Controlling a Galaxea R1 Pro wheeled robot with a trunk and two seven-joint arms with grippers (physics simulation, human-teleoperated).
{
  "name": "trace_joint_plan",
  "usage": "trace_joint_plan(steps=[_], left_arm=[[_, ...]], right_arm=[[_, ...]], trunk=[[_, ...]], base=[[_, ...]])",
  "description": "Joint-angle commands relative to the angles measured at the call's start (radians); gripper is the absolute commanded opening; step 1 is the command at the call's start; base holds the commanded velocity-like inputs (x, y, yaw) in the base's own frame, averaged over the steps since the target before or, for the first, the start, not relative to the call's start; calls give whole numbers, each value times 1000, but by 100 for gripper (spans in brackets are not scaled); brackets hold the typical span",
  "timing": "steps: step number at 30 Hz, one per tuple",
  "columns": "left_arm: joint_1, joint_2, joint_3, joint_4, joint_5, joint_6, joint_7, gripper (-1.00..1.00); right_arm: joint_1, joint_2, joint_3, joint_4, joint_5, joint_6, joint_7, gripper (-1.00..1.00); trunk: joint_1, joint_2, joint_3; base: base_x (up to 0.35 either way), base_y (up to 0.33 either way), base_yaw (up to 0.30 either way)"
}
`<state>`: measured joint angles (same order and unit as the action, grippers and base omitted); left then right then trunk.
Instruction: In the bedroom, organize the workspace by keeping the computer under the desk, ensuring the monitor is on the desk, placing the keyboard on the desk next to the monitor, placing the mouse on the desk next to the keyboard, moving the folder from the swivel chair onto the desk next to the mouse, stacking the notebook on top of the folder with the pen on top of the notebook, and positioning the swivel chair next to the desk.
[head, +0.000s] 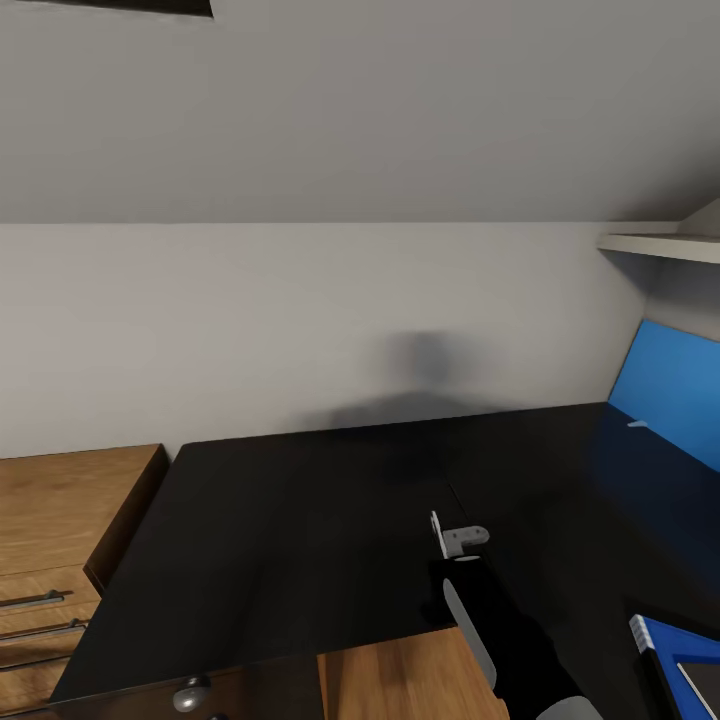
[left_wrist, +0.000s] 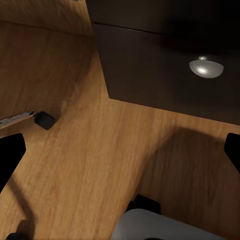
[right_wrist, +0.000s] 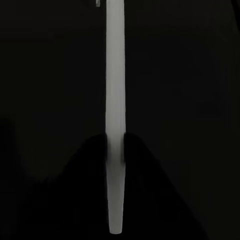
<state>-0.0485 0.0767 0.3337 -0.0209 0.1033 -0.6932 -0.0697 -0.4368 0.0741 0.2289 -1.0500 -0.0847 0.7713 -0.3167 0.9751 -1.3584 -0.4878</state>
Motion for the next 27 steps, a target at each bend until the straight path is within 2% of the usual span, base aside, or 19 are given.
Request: trace_joint_plan(steps=[1,27], left_arm=[[-1,0,-1,1,10,-2,-7,100],[-1,-1,1,1,10,-2,-8,100]], right_arm=[[0,-1,1,18,-9,11,-10,-100],[0,0,1,18,-10,33,-10,-100]], trunk=[[0,-1,-1],[0,-1,-1]], base=[[0,0,0],[0,0,0]])
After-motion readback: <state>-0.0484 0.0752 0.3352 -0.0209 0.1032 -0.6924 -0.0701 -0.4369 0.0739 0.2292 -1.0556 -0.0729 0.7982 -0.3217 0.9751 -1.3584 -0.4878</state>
